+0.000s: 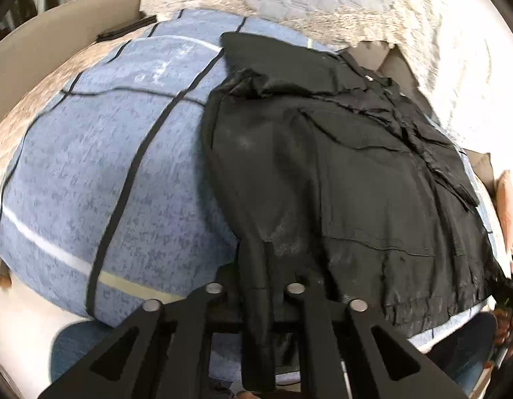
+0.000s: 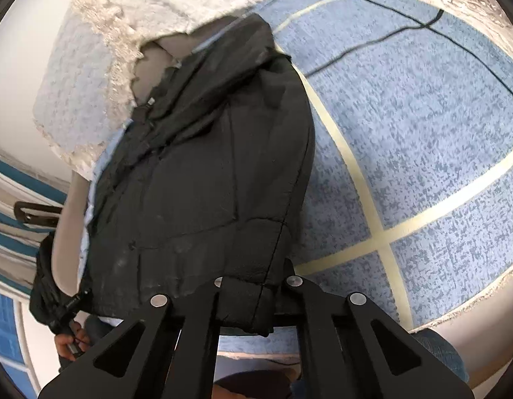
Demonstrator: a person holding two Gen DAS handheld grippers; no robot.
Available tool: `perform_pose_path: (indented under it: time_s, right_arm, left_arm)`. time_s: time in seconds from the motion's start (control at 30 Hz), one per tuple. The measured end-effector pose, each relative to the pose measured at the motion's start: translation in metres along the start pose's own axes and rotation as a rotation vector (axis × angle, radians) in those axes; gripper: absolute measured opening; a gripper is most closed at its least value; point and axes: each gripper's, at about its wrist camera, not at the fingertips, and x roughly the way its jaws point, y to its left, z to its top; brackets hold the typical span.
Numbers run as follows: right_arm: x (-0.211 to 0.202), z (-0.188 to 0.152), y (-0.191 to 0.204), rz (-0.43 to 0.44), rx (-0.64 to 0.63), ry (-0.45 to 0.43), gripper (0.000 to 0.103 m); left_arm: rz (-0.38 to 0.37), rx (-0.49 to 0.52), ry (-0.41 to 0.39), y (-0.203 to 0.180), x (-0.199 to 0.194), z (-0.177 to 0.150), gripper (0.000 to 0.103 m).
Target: Fold large clothes
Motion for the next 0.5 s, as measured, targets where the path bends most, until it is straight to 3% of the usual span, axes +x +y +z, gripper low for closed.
perform_pose_path:
  time_s: [0.2,0.33,0.5]
  right_arm:
    - [-0.038,-0.010,0.011,0.059,-0.045,-0.056,0.002]
    - [-0.047,-0.029,0.006,0.059,-0.032,-0.047,0.003]
    - [-0.045,-0.042,-0.010,0.082,0.031,-0.028,0.003]
  left_arm:
    - [-0.068,-0.054,-0.096,0.019,-0.043,0.010,0.006]
    - [-0.063,-0.043,-0.080,0.025,-0.049,-0.004,0.005]
    - [-0.111,-0.099,-0.051,0.035,-0.045,-0.016,0.005]
